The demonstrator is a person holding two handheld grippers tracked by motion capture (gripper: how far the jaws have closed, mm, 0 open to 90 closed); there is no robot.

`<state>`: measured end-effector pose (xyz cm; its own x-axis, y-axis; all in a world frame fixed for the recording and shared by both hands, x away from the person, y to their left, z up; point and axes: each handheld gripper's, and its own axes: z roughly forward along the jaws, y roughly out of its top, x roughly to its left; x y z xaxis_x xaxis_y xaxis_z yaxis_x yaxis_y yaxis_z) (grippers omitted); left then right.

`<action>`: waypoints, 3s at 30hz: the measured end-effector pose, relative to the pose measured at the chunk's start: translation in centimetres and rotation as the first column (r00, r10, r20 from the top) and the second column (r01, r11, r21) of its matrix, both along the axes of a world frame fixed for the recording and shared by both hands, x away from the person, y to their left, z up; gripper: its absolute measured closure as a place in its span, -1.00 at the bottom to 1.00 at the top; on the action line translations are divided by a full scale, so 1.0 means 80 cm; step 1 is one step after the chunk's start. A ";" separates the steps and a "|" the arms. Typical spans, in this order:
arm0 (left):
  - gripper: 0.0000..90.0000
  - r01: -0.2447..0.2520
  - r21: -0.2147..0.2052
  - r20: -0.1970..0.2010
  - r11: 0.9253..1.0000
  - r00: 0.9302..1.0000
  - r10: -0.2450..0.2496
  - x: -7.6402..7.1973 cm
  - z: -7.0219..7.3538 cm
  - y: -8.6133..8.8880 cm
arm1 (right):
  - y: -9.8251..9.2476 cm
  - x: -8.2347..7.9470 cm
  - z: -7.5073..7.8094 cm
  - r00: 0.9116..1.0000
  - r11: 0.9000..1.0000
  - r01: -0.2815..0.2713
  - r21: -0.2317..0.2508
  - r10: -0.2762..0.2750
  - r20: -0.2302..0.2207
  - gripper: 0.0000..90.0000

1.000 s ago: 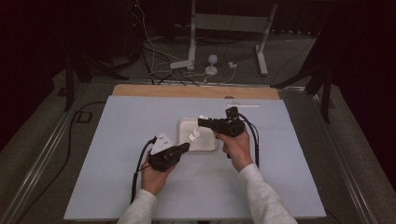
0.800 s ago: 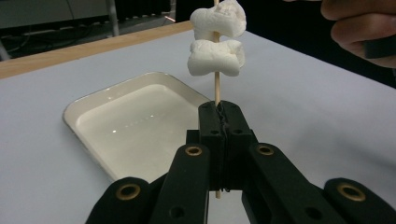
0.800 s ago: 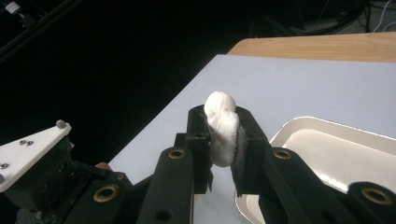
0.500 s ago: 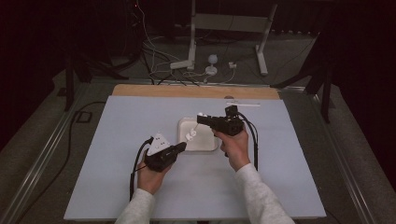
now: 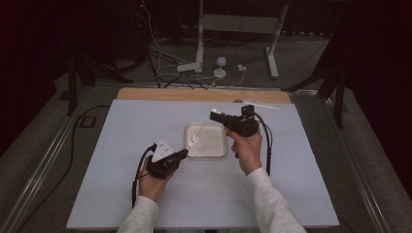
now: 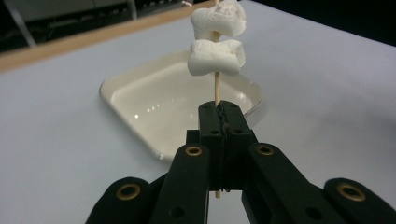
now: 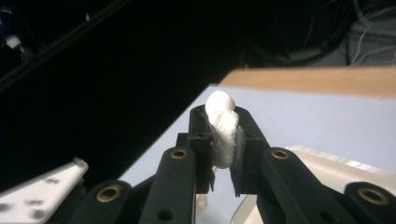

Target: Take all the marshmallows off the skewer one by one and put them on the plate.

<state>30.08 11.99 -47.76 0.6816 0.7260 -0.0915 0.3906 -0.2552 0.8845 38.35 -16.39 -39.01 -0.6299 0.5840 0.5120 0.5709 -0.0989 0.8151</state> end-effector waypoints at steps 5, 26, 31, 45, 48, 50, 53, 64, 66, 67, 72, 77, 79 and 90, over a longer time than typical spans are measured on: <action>1.00 -0.013 -0.027 0.017 1.000 1.000 0.014 -0.001 0.012 0.001 | -0.004 -0.003 0.008 0.999 0.993 -0.024 -0.118 0.028 0.032 0.78; 1.00 -0.024 -0.060 -0.001 0.998 1.000 0.024 0.002 0.014 0.004 | 0.008 0.010 -0.093 0.994 0.915 -0.020 -0.404 -0.024 -0.103 0.70; 1.00 -0.024 -0.054 -0.005 0.998 1.000 0.024 0.003 0.013 0.004 | 0.015 0.014 -0.103 0.991 0.897 -0.021 -0.441 -0.040 -0.128 0.16; 1.00 -0.040 -0.053 -0.005 0.998 0.999 0.040 0.004 0.012 0.003 | 0.014 0.003 -0.073 0.992 0.949 -0.031 -0.312 -0.010 -0.129 -0.51; 1.00 -0.040 -0.051 -0.004 0.998 0.999 0.040 0.004 0.012 0.002 | 0.016 0.000 -0.067 0.992 0.953 -0.040 -0.300 0.003 -0.124 -0.55; 1.00 -0.039 -0.051 -0.004 0.998 0.999 0.039 0.004 0.012 0.001 | 0.018 -0.002 -0.064 0.993 0.955 -0.046 -0.294 0.011 -0.120 -0.58; 1.00 -0.038 -0.048 -0.004 0.998 0.999 0.037 0.004 0.011 0.000 | 0.021 -0.005 -0.058 0.993 0.958 -0.054 -0.282 0.022 -0.115 -0.61; 1.00 -0.036 -0.047 0.005 0.998 0.999 0.036 0.002 0.011 -0.009 | 0.036 -0.010 -0.040 0.991 0.969 -0.099 -0.224 0.076 -0.107 -0.62; 1.00 -0.034 -0.044 0.006 0.998 0.999 0.035 0.001 0.011 -0.011 | 0.040 -0.011 -0.038 0.990 0.972 -0.105 -0.212 0.083 -0.110 -0.61; 1.00 -0.035 -0.041 0.008 0.999 0.999 0.035 0.001 0.011 -0.012 | 0.042 -0.011 -0.038 0.990 0.972 -0.109 -0.207 0.087 -0.110 -0.60; 1.00 -0.028 -0.036 0.010 0.999 1.000 0.029 0.000 0.011 -0.017 | 0.054 -0.012 -0.034 0.986 0.971 -0.141 -0.192 0.122 -0.110 -0.39; 1.00 -0.030 -0.044 0.012 0.999 0.999 0.030 -0.001 0.011 -0.018 | 0.063 -0.012 -0.035 0.982 0.970 -0.165 -0.181 0.144 -0.126 -0.17; 1.00 -0.026 -0.043 0.013 0.999 1.000 0.027 -0.001 0.011 -0.018 | 0.067 -0.011 -0.038 0.980 0.967 -0.172 -0.187 0.149 -0.132 -0.05; 1.00 0.003 -0.057 0.020 0.998 1.000 -0.002 -0.001 0.012 -0.018 | 0.066 -0.010 -0.042 0.973 0.972 -0.191 -0.137 0.169 -0.160 0.67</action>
